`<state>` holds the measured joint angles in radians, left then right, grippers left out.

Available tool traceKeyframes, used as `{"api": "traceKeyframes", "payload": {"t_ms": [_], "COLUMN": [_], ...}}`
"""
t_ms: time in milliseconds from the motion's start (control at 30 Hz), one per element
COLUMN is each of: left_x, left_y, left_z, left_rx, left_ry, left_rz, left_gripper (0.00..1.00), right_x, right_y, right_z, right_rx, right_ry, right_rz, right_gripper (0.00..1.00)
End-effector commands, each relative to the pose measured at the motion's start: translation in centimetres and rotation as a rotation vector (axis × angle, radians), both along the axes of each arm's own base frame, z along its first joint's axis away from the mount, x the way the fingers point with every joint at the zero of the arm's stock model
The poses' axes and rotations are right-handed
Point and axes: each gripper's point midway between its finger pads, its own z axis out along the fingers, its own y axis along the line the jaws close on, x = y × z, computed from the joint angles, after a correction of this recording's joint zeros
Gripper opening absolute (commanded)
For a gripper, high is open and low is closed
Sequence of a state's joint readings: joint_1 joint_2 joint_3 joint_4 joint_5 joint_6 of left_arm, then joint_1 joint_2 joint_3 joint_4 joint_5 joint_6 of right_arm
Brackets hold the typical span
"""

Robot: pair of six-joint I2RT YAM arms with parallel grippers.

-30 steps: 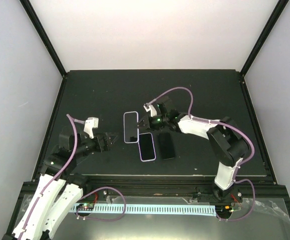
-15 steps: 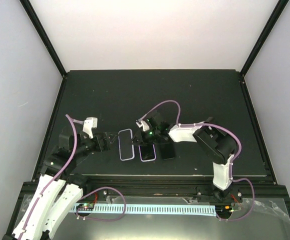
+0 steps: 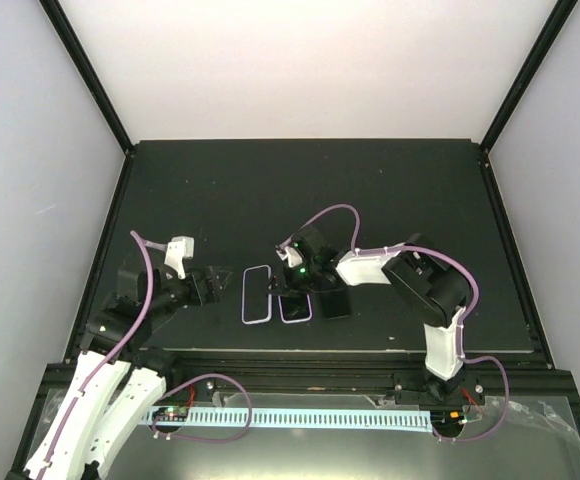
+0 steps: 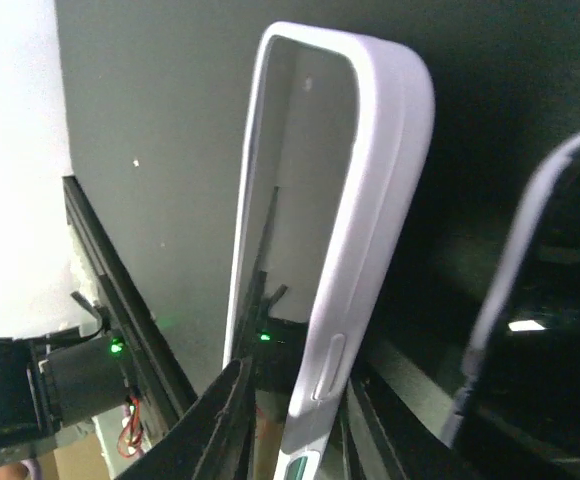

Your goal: Put the phone into the phone case

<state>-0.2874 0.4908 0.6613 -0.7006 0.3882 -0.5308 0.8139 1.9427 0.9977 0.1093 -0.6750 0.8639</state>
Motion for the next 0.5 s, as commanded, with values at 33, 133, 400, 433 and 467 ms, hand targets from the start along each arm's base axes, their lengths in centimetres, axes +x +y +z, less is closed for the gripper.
{"api": "traceKeyframes", "payload": {"t_ms": [33,133,400,433,467], "left_x": [0.1,0.1,0.0,0.1,0.0], "left_y": [0.3,0.4,0.4,0.4,0.4], "left_z": [1.4,1.2,1.4,1.5,1.7], "left_rx": [-0.004,0.006,-0.023,-0.025,-0.026], "left_ry": [-0.019,-0.002,-0.007,-0.011,-0.015], "left_rz": [0.020,0.022,0.038,0.040,0.040], "left_gripper": [0.99,0.99,0.99,0.99,0.99], "right_x": [1.2,1.1,1.4,1.6,1.7], "right_y": [-0.1,-0.3,-1.4,-1.7,-2.0], "right_z": [1.1,1.7,4.8,5.4,6.1], "right_rx": [-0.031,-0.040,-0.053,-0.062,-0.066], "right_ry": [-0.063,-0.071,-0.181,-0.208,-0.233], "right_rz": [-0.016,-0.011,-0.012,-0.016,-0.020], "right_gripper": [0.33,0.44,0.74,0.79,0.90]}}
